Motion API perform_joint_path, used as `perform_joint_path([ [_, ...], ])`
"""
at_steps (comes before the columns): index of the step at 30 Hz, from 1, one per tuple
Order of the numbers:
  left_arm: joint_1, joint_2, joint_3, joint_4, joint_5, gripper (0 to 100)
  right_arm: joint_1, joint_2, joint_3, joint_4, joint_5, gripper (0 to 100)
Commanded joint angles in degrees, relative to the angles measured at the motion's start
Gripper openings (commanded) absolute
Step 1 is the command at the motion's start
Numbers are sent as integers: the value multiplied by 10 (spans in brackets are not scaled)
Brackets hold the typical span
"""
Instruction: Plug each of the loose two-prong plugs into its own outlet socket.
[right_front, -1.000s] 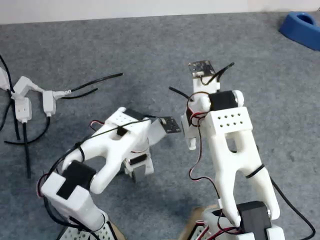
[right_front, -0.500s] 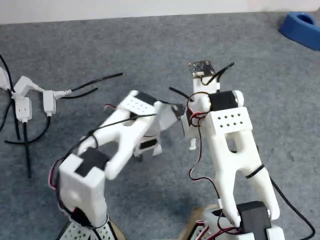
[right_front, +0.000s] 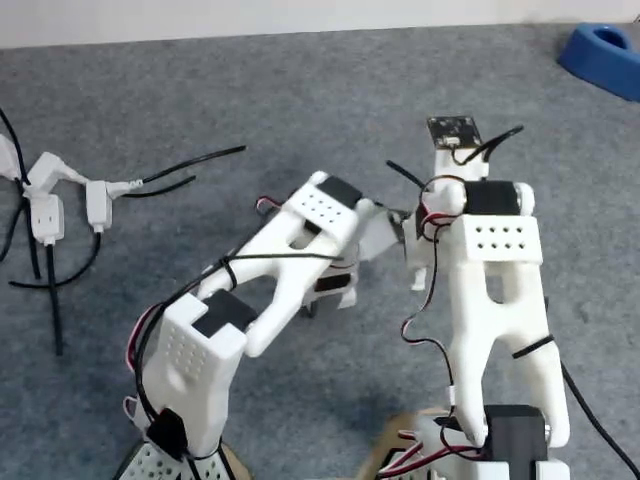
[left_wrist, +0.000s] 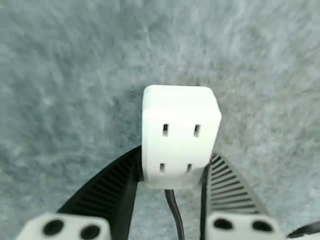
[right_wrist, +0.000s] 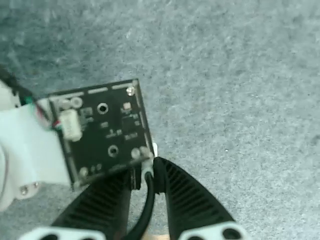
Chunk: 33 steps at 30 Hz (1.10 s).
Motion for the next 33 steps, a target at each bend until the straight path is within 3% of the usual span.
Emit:
perform_joint_path([
  [1,17,-7,-64,34,7,71,7,-7,-1,-7,6,5],
  [7,17,-7,-65,32,5,78,7,-7,-1,-7,6,5],
  [14,15,-7,-65,36,4,247,7,-7,-1,-7,6,5],
  [21,5,-7,-67,36,4,214,7,-7,-1,-7,6,5],
  [26,-88,-12,-124,33,11,213,-10,-7,-1,-7,-25,5],
  [33,-275,-13,-221,36,110,213,-109,-5,-2,-24,-99,5],
])
